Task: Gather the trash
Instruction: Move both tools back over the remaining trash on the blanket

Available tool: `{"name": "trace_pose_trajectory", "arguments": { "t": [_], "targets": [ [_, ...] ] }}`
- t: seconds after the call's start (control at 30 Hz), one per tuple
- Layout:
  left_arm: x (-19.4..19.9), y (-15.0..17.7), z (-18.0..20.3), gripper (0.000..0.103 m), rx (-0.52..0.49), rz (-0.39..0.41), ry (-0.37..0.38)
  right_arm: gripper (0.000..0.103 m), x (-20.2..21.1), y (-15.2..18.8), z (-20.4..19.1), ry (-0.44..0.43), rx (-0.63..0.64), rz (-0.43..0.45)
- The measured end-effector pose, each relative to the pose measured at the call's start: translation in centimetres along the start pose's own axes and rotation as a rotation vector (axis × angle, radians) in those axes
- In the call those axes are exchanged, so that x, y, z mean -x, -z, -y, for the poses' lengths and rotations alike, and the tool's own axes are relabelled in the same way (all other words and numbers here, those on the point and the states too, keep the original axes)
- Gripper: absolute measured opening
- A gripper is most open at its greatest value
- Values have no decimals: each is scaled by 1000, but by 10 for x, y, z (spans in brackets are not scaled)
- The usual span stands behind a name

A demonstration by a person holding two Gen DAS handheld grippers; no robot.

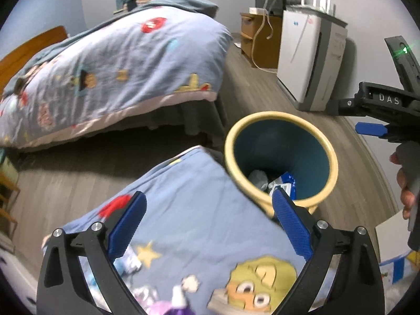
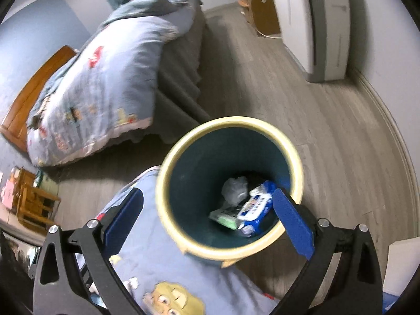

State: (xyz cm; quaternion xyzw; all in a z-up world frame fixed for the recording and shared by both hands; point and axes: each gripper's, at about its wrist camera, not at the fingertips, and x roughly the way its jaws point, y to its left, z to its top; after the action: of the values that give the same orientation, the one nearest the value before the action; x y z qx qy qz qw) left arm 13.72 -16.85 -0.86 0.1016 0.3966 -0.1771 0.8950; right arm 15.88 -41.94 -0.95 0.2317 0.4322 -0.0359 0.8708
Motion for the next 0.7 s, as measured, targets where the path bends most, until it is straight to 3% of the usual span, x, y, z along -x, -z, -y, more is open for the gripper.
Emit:
{"name": "trace_pose_trajectory", "arguments": {
  "t": [0.3, 0.5, 0.7],
  "targets": [
    [75, 49, -62, 96, 92, 10, -91, 97, 28, 43, -69, -55, 133, 11],
    [110, 94, -112, 96, 166, 6, -165, 97, 22, 75, -99, -75, 161, -48],
    [119, 135, -169, 97, 302, -31, -236, 97, 4, 113, -129, -69, 207, -128]
  ]
}}
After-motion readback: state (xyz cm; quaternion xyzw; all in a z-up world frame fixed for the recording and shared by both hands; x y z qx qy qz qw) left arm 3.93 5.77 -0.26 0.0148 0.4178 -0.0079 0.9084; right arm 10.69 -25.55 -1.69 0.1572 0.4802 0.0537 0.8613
